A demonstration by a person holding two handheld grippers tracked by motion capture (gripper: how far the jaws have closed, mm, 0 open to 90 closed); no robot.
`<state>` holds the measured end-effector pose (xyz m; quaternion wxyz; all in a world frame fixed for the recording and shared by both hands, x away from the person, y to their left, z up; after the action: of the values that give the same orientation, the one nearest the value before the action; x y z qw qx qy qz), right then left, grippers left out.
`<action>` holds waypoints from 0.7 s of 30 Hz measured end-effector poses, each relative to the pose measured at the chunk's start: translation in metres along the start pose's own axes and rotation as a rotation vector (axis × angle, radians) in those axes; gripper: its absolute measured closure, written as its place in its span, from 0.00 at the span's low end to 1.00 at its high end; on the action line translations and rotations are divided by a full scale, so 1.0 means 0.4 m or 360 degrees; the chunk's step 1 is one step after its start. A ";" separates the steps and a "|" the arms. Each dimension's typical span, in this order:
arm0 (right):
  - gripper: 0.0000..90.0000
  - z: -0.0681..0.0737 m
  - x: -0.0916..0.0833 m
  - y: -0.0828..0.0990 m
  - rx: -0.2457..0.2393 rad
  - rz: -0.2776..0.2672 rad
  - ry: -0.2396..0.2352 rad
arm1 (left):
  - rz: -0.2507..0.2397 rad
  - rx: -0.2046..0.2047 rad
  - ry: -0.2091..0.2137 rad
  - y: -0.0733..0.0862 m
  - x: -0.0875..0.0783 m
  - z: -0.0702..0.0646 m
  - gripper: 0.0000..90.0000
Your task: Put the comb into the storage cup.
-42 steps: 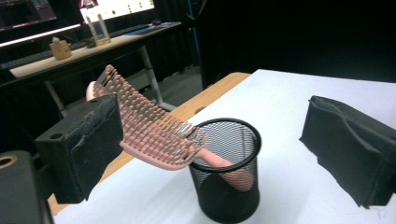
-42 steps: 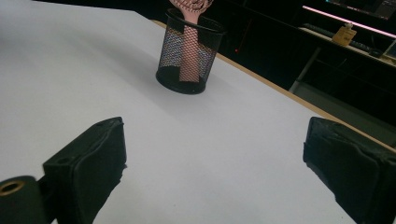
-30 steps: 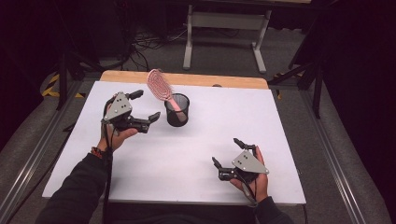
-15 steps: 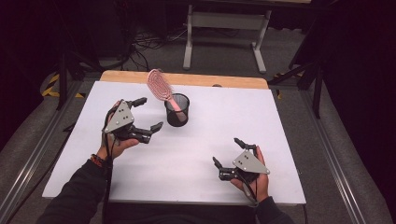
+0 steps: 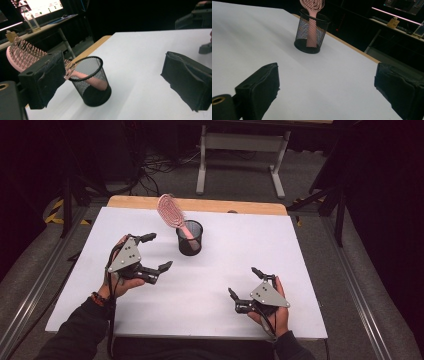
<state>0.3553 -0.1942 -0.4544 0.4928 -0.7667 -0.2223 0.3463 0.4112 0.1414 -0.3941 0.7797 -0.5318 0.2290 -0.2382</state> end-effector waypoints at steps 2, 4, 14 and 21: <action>0.07 0.001 0.000 -0.002 -0.0004 -0.0001 0.0001 | -0.0003 -0.0001 0.0001 0.006 -0.008 0.001 0.07; 0.07 0.003 0.000 -0.005 -0.0010 -0.0002 0.0000 | 0.0016 -0.0011 -0.0002 0.015 -0.016 0.000 0.07; 0.08 0.009 -0.004 -0.014 -0.0041 -0.0018 0.0024 | 0.0045 -0.0019 0.0089 0.056 -0.045 -0.025 0.06; 0.07 0.016 -0.003 -0.015 -0.0044 -0.0005 0.0017 | 0.0108 0.0016 0.0108 0.086 -0.054 -0.051 0.05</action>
<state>0.3498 -0.1889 -0.4503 0.4838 -0.7749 -0.2258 0.3383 0.3864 0.1511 -0.4308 0.7819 -0.5113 0.2720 -0.2306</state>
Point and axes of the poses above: each handheld gripper's, and its own axes: x roughly forward along the jaws, y roughly out of its underside, z roughly to its left, the point moved 4 cm from there along x, roughly forward along the jaws, and after that the axes turned 15 degrees about -y, right-handed, at the moved point
